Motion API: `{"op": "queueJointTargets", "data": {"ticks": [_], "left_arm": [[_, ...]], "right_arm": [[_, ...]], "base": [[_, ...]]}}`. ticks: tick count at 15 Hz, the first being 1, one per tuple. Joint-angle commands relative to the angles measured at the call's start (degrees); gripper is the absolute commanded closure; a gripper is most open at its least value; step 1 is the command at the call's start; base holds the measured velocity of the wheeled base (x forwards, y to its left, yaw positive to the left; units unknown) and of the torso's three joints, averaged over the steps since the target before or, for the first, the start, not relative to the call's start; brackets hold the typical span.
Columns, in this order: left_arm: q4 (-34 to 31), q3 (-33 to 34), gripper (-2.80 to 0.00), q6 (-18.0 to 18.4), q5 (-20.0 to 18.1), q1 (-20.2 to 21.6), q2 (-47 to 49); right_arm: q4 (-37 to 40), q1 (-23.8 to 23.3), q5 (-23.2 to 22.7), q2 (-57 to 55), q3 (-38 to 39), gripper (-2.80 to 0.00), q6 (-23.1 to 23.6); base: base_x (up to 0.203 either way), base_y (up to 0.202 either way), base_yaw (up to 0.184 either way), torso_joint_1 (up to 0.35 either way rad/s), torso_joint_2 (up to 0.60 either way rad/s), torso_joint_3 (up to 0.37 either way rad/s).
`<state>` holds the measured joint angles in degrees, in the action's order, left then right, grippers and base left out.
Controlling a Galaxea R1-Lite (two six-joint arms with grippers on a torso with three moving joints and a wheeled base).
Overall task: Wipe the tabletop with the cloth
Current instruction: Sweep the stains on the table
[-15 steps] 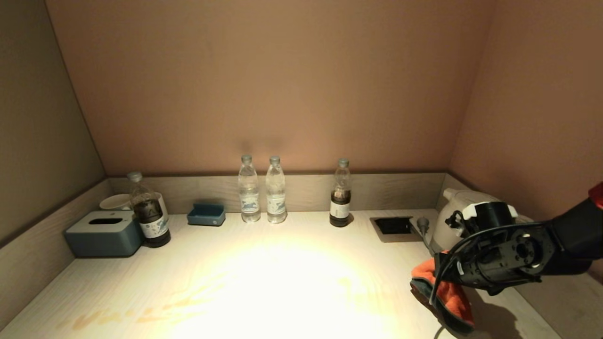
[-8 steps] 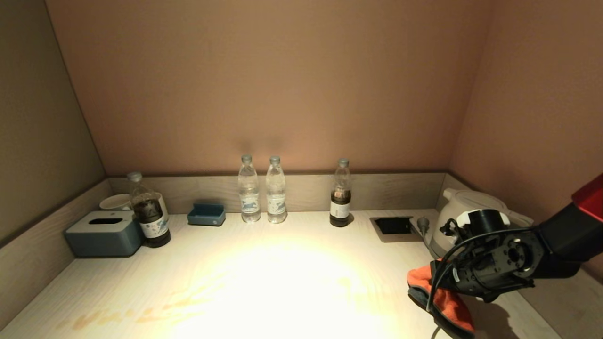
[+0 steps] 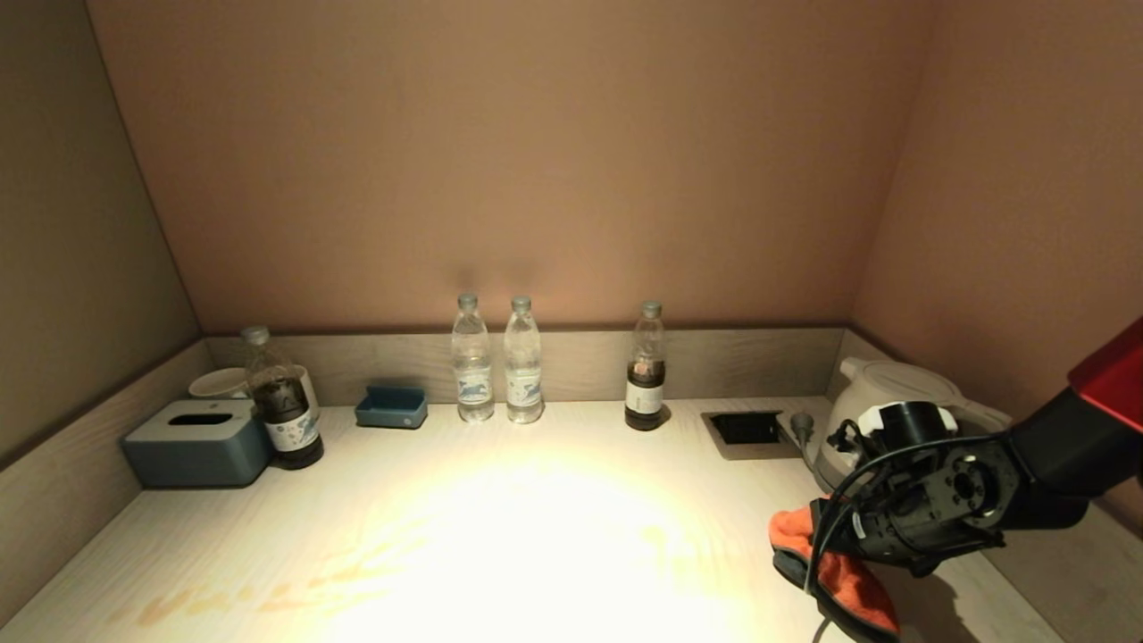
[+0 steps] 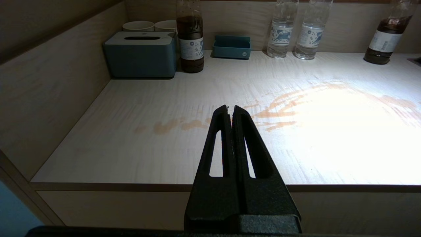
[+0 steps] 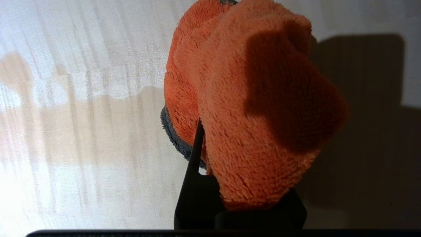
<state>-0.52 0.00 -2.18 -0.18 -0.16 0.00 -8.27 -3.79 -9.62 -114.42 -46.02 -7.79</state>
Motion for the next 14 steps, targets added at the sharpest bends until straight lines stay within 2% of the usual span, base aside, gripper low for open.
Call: {"op": "queueJointTargets", "data": {"ticks": [1,14], "left_arm": [[0.0,0.0,0.0,0.0,0.0,0.0,0.0],[0.0,0.0,0.0,0.0,0.0,0.0,0.0]], "right_arm": [[-0.1,0.9,0.0,-0.7,-0.2,0.0,0.0],[-0.5,9.8,0.8,-4.2,-0.9,0.0,0.4]], "base": [[0.0,0.0,0.0,0.0,0.0,0.0],[0.0,0.0,0.0,0.0,0.0,0.0]]}}
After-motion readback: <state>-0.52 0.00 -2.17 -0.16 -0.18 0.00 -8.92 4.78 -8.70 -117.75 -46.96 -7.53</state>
